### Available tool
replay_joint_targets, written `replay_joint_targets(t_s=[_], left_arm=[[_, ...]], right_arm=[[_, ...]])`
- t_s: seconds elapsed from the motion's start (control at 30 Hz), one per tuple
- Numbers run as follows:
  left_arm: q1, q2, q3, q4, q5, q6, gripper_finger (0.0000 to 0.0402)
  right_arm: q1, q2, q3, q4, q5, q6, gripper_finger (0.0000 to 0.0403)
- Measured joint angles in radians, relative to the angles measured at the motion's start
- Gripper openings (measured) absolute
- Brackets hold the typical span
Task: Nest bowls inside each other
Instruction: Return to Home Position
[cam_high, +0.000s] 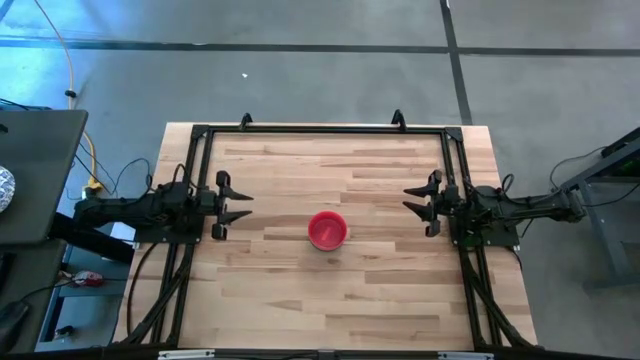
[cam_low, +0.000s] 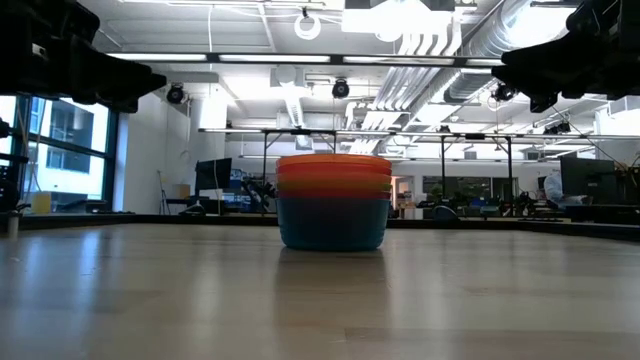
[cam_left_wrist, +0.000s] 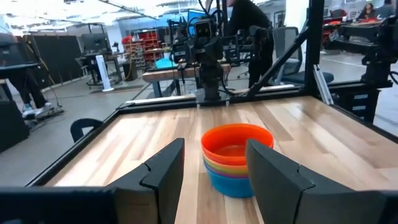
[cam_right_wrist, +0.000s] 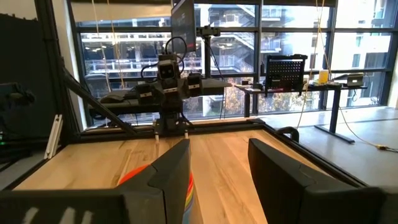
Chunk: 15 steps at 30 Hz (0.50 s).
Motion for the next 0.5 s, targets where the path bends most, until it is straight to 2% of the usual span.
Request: replay_joint_targets(t_s=[0.33,0.5], left_arm=[[0.000,0.003,0.000,0.001,-0.003,-0.070,0.0161],[0.000,0.003,0.000,0.003,-0.060,-0.101,0.0161]], right_arm=[[0.000,0.000,0.000,-0.028,0.000,-0.003,0.0155],[0.000,0.000,0.000,-0.040,-0.001,-0.001,0.0155]])
